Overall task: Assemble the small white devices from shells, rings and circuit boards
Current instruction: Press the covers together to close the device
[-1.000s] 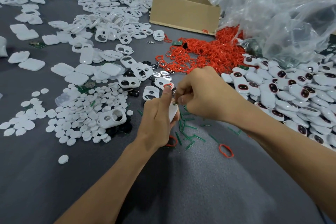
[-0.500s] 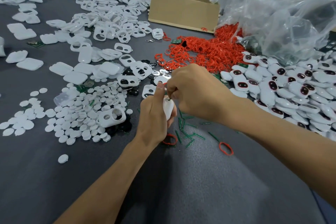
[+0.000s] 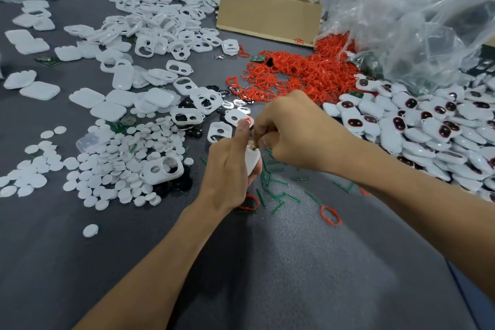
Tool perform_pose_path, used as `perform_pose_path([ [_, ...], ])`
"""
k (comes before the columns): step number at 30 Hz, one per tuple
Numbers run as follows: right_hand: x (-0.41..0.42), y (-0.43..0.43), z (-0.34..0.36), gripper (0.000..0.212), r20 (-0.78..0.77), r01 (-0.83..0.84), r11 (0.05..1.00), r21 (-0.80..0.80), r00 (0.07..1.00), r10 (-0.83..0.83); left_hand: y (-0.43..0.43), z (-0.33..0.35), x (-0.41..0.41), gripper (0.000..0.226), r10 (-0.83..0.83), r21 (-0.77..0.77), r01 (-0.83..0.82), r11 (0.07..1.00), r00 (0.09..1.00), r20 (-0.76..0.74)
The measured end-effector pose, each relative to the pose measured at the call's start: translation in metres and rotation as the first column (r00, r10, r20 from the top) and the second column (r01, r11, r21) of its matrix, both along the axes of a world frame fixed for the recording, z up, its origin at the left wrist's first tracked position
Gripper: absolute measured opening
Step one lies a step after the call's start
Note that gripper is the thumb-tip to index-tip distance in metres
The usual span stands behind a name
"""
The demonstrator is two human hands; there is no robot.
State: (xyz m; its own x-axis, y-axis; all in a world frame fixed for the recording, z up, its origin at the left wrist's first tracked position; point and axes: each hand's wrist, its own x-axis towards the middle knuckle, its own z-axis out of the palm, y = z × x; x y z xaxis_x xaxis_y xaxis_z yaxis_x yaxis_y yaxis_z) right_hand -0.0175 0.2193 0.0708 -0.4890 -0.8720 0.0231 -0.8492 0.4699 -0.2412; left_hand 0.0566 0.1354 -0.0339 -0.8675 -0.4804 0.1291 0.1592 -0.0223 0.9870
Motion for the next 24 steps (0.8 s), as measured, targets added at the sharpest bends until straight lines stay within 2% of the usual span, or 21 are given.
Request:
perform_pose_path([
  [4,0.005,0.001,-0.001,0.016,-0.049,0.018,1.0,-0.016,0.999,-0.019,0.0,0.002,-0.001,0.071,0.008,0.056,-0.008,0.998,1.0,0.001],
  [8,0.015,0.005,-0.001,0.014,-0.215,0.001,1.0,-0.019,0.977,-0.005,0.001,0.004,-0.003,0.055,0.018,0.158,-0.016,0.987,1.0,-0.012],
  [12,0.019,0.006,0.001,0.004,-0.3,-0.057,0.995,0.087,0.951,0.081,0.002,0.006,-0.003,0.054,0.003,0.176,-0.001,0.984,1.0,-0.008],
  [15,0.018,0.002,0.0,0.017,-0.331,-0.113,0.983,0.143,0.931,0.155,0.002,0.005,-0.003,0.054,-0.001,0.183,0.0,0.983,1.0,0.001],
  [19,0.011,-0.004,0.0,0.009,-0.329,-0.087,0.984,0.156,0.935,0.135,0.001,0.004,-0.006,0.051,0.011,0.213,-0.012,0.977,1.0,0.004],
  [24,0.008,-0.003,0.0,0.013,-0.22,-0.057,0.994,0.099,0.973,0.077,0.003,-0.001,-0.004,0.058,0.036,0.155,-0.044,0.987,0.998,0.051],
])
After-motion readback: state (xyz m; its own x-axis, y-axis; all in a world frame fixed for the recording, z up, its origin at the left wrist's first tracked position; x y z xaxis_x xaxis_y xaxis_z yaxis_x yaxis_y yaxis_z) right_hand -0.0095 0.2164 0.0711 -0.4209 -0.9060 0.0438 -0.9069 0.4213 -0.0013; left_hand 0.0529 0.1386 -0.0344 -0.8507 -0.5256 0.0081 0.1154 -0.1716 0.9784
